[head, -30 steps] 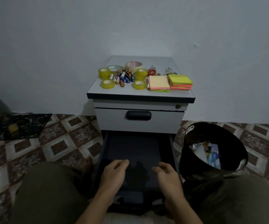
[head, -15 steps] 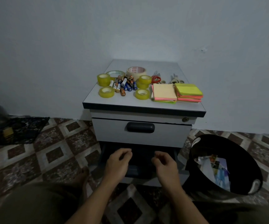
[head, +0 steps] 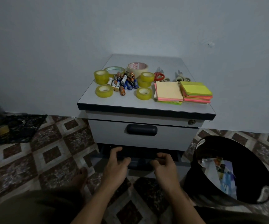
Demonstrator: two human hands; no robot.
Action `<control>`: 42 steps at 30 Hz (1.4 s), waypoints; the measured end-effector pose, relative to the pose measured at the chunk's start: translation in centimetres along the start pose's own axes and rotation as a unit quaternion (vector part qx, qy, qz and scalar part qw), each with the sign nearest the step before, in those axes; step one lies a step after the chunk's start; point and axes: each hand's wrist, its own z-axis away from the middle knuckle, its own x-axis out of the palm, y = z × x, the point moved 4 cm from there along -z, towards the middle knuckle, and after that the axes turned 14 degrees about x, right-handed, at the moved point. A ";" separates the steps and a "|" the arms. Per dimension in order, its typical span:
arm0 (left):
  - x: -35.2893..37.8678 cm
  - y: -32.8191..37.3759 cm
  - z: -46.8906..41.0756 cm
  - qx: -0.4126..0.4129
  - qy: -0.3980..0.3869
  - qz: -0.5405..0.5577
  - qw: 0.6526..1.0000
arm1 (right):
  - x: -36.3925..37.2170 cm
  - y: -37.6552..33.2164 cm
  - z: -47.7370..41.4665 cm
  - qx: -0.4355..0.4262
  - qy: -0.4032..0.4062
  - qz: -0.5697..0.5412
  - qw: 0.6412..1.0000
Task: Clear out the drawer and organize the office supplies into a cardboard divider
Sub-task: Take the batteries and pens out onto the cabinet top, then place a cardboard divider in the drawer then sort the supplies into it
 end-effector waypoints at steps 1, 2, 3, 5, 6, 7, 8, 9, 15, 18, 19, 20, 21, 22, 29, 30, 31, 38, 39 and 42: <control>0.0 0.1 -0.2 0.003 0.003 0.017 1.000 | 0.3 -0.2 -0.1 -0.004 -0.010 -0.005 1.000; 0.0 0.3 -0.3 0.007 -0.001 0.035 0.999 | 0.5 -0.5 -0.1 -0.010 -0.020 -0.011 1.000; 0.1 0.6 -0.5 0.012 -0.013 0.049 0.999 | 0.8 -0.7 -0.1 -0.016 -0.028 -0.020 0.999; 0.4 0.8 -0.8 0.023 -0.046 0.063 0.997 | 1.2 -1.3 0.0 -0.028 -0.052 -0.045 0.997; 0.6 0.9 -1.0 0.027 -0.060 0.069 0.995 | 1.4 -1.6 0.0 -0.032 -0.064 -0.055 0.996; 0.8 0.9 -1.3 0.031 -0.068 0.077 0.994 | 1.5 -1.9 0.0 -0.037 -0.070 -0.063 0.995; 1.0 0.9 -1.6 0.037 -0.071 0.085 0.993 | 1.5 -2.2 0.0 -0.044 -0.075 -0.067 0.994; 1.1 0.9 -1.9 0.041 -0.068 0.088 0.993 | 1.6 -2.6 -0.1 -0.050 -0.079 -0.076 0.993; 0.5 -0.9 -2.8 0.008 -0.022 0.035 0.999 | 1.6 -5.3 -0.4 -0.050 -0.090 -0.177 0.979; -0.2 -1.6 -2.8 -0.002 -0.014 0.069 0.998 | 1.9 -5.6 -0.5 -0.019 -0.108 -0.238 0.965; -0.5 -1.7 -2.8 0.000 -0.004 0.086 0.996 | 2.0 -5.5 -0.6 -0.007 -0.117 -0.261 0.958; -0.9 -1.8 -2.8 -0.002 0.006 0.101 0.995 | 2.1 -5.5 -0.5 0.002 -0.129 -0.285 0.950; -1.2 -2.0 -2.9 -0.006 0.015 0.115 0.993 | 2.2 -5.6 -0.4 0.011 -0.140 -0.309 0.941; -1.5 -2.2 -3.0 -0.014 0.021 0.124 0.992 | 2.3 -5.6 -0.3 0.019 -0.151 -0.330 0.932; -1.8 -2.4 -3.2 -0.001 0.014 0.132 0.991 | 2.7 -6.0 -0.2 0.055 -0.181 -0.395 0.899; -1.9 -2.3 -3.2 0.001 0.016 0.129 0.991 | 2.8 -6.1 -0.2 0.057 -0.181 -0.400 0.897; -2.0 -2.3 -3.3 0.005 0.020 0.128 0.992 | 2.8 -6.1 -0.2 0.058 -0.181 -0.404 0.895; -2.1 -2.0 -3.4 0.015 -0.014 0.118 0.993 | 2.9 -6.3 -0.1 0.063 -0.182 -0.422 0.886; -2.1 -2.0 -3.4 0.018 -0.021 0.122 0.992 | 2.9 -6.4 0.0 0.063 -0.182 -0.424 0.885; -2.1 -1.9 -3.3 0.027 -0.034 0.120 0.992 | 2.9 -6.6 0.3 0.057 -0.183 -0.425 0.885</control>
